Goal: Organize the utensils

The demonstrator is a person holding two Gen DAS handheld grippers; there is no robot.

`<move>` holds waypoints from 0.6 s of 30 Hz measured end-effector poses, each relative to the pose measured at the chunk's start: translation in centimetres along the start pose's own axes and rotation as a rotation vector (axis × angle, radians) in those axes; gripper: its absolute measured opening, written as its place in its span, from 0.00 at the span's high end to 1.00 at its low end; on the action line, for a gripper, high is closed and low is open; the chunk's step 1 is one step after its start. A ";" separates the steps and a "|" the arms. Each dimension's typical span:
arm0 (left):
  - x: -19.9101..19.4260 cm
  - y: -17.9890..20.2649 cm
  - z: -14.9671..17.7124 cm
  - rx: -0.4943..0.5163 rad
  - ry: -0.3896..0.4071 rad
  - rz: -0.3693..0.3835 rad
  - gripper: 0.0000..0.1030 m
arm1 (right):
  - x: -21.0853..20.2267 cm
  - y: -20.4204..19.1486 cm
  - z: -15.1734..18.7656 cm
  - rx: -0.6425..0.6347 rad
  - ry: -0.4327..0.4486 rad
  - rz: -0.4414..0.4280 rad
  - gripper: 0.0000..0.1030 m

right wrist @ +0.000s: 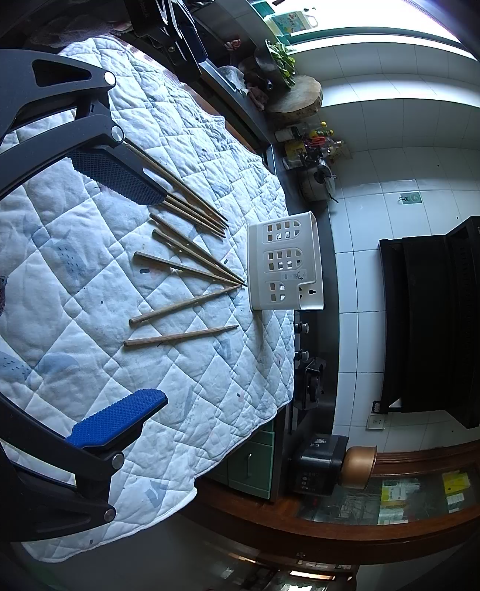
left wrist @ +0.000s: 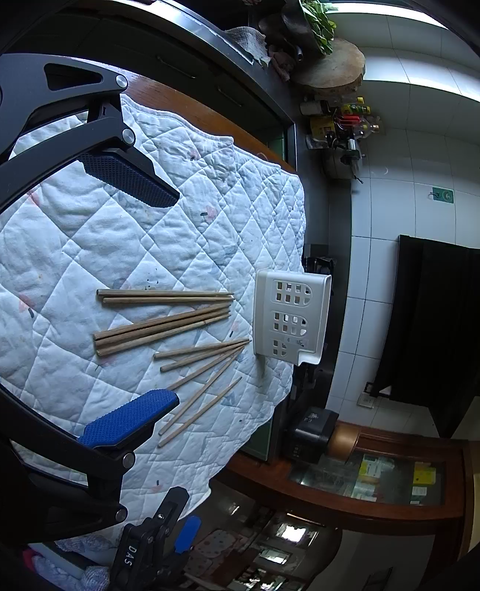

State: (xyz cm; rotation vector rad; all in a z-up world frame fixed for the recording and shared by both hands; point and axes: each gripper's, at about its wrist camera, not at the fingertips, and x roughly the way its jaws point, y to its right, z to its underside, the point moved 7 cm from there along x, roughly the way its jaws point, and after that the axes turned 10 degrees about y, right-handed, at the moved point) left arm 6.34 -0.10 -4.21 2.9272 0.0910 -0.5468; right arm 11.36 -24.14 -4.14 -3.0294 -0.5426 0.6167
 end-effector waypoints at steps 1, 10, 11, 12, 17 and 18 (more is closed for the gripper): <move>0.0 0.0 0.0 0.000 -0.001 -0.001 0.05 | 0.0 0.0 0.0 0.000 0.000 0.000 0.06; 0.2 0.1 0.2 -0.002 -0.005 0.002 0.05 | 0.2 0.1 0.0 0.005 0.000 -0.002 0.06; 0.3 0.1 0.2 -0.003 -0.006 0.002 0.05 | 0.2 0.1 0.0 0.006 0.001 -0.002 0.06; 0.4 0.1 0.3 -0.005 -0.009 0.002 0.05 | 0.2 0.0 -0.1 0.008 0.001 -0.002 0.06; 1.0 -0.6 0.9 -0.035 -0.022 -0.007 0.05 | 0.9 0.4 0.4 0.012 -0.008 -0.002 0.06; 1.1 -0.8 1.0 -0.043 -0.027 -0.009 0.05 | 1.1 0.4 0.5 0.011 -0.012 -0.002 0.06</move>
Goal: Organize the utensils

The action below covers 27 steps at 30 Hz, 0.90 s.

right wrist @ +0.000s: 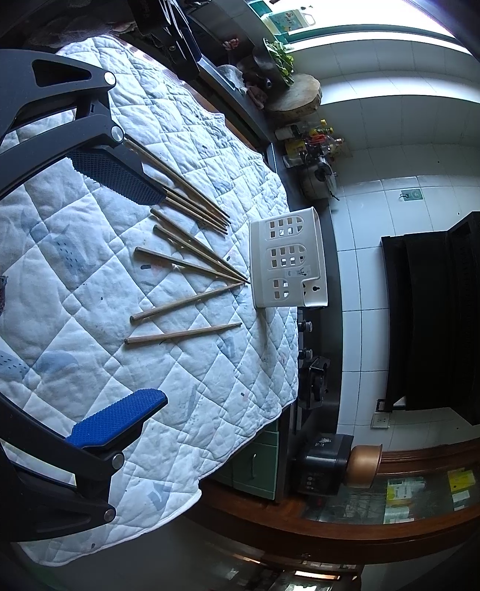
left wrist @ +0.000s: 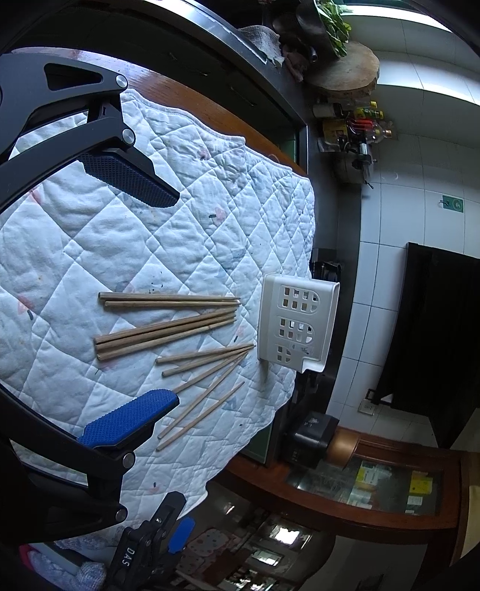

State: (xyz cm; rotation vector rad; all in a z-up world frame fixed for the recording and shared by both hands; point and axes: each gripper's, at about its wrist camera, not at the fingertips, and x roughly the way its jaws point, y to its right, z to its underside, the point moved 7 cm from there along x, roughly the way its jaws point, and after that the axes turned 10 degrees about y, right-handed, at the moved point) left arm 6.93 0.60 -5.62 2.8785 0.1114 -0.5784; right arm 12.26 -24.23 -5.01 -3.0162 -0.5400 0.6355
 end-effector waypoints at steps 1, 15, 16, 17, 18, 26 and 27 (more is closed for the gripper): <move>0.2 -0.2 0.2 -0.011 -0.007 -0.001 0.05 | 0.1 0.2 0.1 0.000 -0.003 0.000 0.06; 2.1 -1.8 2.0 0.016 -0.062 -0.066 0.07 | 2.1 1.8 2.0 -0.004 -0.050 0.012 0.07; 2.5 -1.9 2.1 0.017 -0.073 -0.071 0.08 | 2.3 1.9 2.1 -0.006 -0.055 0.014 0.08; 2.8 -2.0 2.2 0.022 -0.081 -0.075 0.08 | 2.5 2.1 2.2 -0.007 -0.059 0.016 0.08; 3.1 -2.1 2.2 0.030 -0.086 -0.079 0.08 | 2.6 2.2 2.3 -0.007 -0.062 0.016 0.08; 6.1 -1.8 3.2 0.038 -0.172 -0.025 0.33 | 3.9 2.9 2.8 -0.001 -0.097 0.007 0.21; 6.4 -1.7 3.4 0.040 -0.180 -0.020 0.37 | 4.1 3.0 2.8 -0.001 -0.101 0.006 0.22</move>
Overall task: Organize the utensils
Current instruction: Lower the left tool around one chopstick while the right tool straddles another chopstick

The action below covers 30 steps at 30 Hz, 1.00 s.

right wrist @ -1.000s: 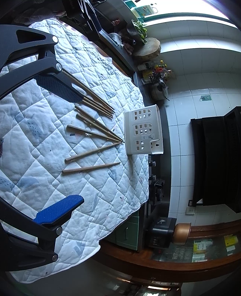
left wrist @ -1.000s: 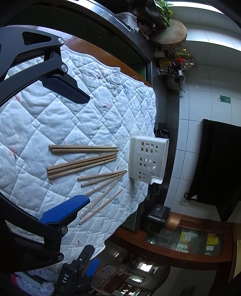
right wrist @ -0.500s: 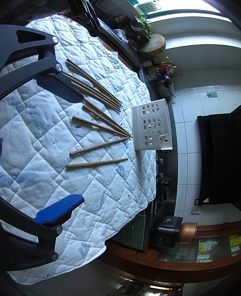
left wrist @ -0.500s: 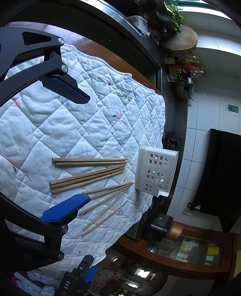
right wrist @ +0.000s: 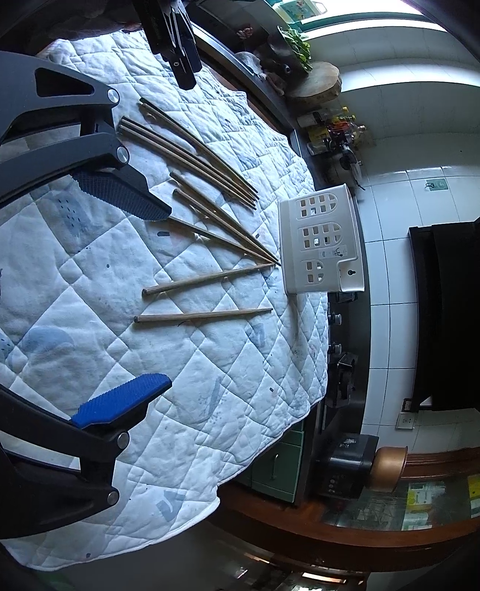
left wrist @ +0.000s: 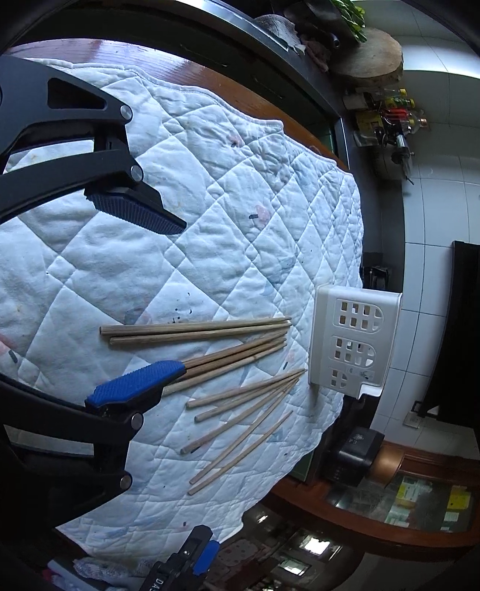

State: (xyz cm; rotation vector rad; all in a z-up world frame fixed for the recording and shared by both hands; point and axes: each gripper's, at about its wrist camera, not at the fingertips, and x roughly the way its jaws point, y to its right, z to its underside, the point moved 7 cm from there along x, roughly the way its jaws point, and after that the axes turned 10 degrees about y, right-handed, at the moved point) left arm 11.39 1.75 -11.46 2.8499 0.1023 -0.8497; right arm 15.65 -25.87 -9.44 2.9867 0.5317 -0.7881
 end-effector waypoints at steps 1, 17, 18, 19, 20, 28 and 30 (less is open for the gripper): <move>0.4 0.2 0.1 0.002 -0.010 0.008 0.39 | 0.2 0.1 0.0 0.001 -0.005 -0.002 0.23; 5.4 1.2 1.1 0.009 -0.133 0.050 0.71 | 3.1 1.4 0.3 0.025 -0.056 -0.021 0.33; 5.5 1.2 1.2 0.017 -0.137 0.047 0.73 | 3.2 1.4 0.3 0.026 -0.058 -0.021 0.33; 5.7 1.2 1.2 0.023 -0.142 0.044 0.74 | 3.3 1.4 0.3 0.027 -0.059 -0.023 0.33; 5.8 1.2 1.2 0.026 -0.144 0.041 0.75 | 3.5 1.4 0.3 0.026 -0.060 -0.024 0.33; 6.1 1.5 1.1 0.062 -0.144 0.028 0.78 | 4.2 1.2 0.0 0.016 -0.069 -0.034 0.37; 6.1 1.9 1.2 0.066 -0.145 0.031 0.84 | 4.4 1.1 -0.1 0.011 -0.072 -0.037 0.38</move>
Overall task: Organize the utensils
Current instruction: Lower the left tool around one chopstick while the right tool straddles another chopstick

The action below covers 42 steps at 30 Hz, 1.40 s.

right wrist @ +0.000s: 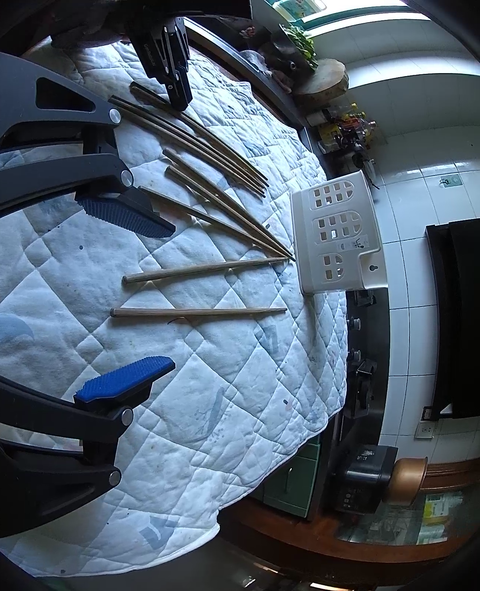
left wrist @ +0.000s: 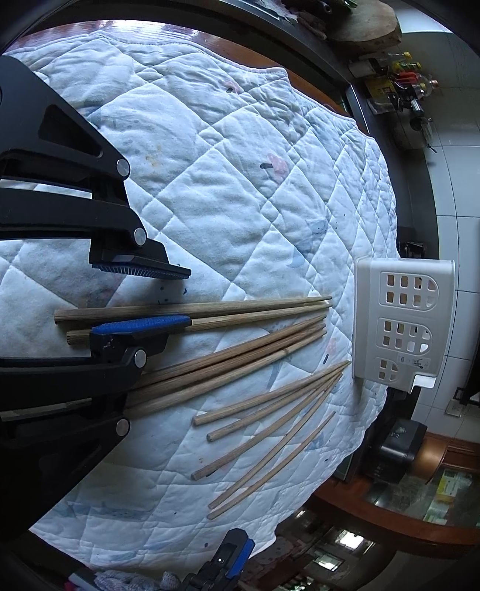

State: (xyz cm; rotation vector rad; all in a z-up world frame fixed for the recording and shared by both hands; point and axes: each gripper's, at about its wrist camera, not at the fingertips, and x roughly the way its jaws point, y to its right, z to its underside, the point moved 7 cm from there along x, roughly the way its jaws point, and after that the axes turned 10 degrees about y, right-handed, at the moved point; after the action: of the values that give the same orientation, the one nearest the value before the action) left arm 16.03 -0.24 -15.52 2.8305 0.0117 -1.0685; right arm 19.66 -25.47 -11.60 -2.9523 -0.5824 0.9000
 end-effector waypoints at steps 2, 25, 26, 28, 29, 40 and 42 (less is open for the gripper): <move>0.0 0.1 0.0 0.006 0.004 -0.014 0.84 | 0.2 -0.1 0.0 -0.005 -0.006 -0.003 0.40; 0.3 0.1 0.4 -0.022 0.003 -0.043 0.88 | 2.4 0.8 1.1 -0.006 -0.084 -0.017 0.59; 0.3 0.1 0.4 -0.026 0.002 -0.041 0.88 | 2.6 0.7 1.1 -0.006 -0.086 -0.017 0.62; 0.4 0.0 0.4 -0.039 0.001 -0.031 0.87 | 3.0 0.7 1.2 -0.001 -0.097 -0.022 0.65; 0.4 -0.1 0.3 -0.044 0.003 -0.026 0.87 | 3.3 0.8 1.2 0.004 -0.102 -0.022 0.67; 0.5 -0.3 0.2 -0.060 0.013 -0.018 0.91 | 4.8 1.4 1.8 0.021 -0.136 0.006 0.84; 0.6 -0.2 0.2 -0.049 0.011 -0.014 0.91 | 5.1 1.6 1.8 0.024 -0.141 0.013 0.86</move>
State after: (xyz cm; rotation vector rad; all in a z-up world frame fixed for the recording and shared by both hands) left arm 16.39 -0.13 -16.05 2.7966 0.0574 -1.0405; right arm 23.19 -25.32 -16.01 -2.8915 -0.5525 1.1147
